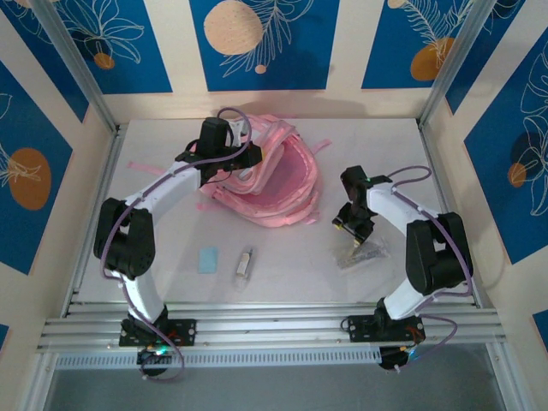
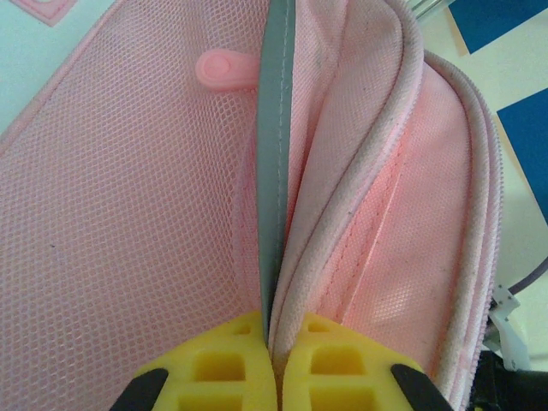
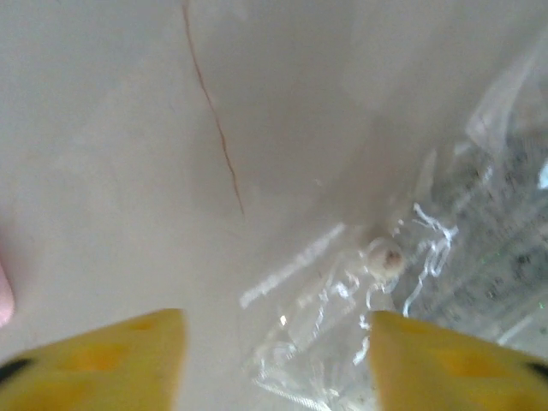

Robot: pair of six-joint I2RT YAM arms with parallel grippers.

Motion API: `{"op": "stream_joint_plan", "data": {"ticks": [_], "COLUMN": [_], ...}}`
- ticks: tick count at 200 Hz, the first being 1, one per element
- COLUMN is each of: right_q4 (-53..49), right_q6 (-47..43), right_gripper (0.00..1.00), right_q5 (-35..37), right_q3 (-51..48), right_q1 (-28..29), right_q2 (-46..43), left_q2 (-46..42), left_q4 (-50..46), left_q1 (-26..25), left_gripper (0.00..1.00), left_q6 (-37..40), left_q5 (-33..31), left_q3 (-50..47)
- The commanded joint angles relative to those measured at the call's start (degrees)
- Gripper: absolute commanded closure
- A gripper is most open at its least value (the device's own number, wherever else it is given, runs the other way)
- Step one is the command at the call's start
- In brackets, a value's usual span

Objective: Pack the student bag

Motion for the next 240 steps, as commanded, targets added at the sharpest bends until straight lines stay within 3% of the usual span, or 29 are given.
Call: {"op": "stream_joint_plan", "data": {"ticks": [1,20,82,136,164,186,196,240], "right_q4": [-5.31,-3.64,3.91,4.28,3.75,4.0,4.01,2.26], "right_q6": [1.74,3.35,7.88,13.32,13.05,12.88,12.7,10.36], "right_gripper": [0.17,0.0,0.01,0.0,0.13,0.37,0.44,0.58], "right_q5": [-3.62,-4.95,-10.01,-8.85,-7.3,-6.46,-6.23,-4.76], "right_q3": [-2.98,-5.79,-10.25,-12.23,-11.88,-11.76,-11.43,-8.69], "right_q1": [-0.67,-2.47,-6.82,-2.21,-1.39,-1.24,-1.33,-0.88], "right_q2": [-1.66,-2.6,-2.32,-0.56,-0.48,-0.56,-0.59,-1.76], "left_q2": [-3.1,-3.13,-3.09,-3.6,-3.71,-3.79,-3.91,-4.06], "left_q4": [1.99,1.97,1.97,1.17,1.77,2.22,2.27,2.22], "left_q1": [0.61,0.57,0.58,0.6,0.61,0.59,0.61,0.7], "left_gripper": [1.0,1.0,1.0,1.0,1.0,1.0,1.0,1.0], "left_q6": [-0.09,-0.1,-0.15,0.17,-0.11,-0.31,-0.36,-0.17], "left_q5": [1.25,1.25,1.42,1.27,1.47,1.52,1.39,0.77], "left_q3": [0.04,-0.15,-0.07,-0.31,-0.75,-1.11,-1.18,-1.47]}}
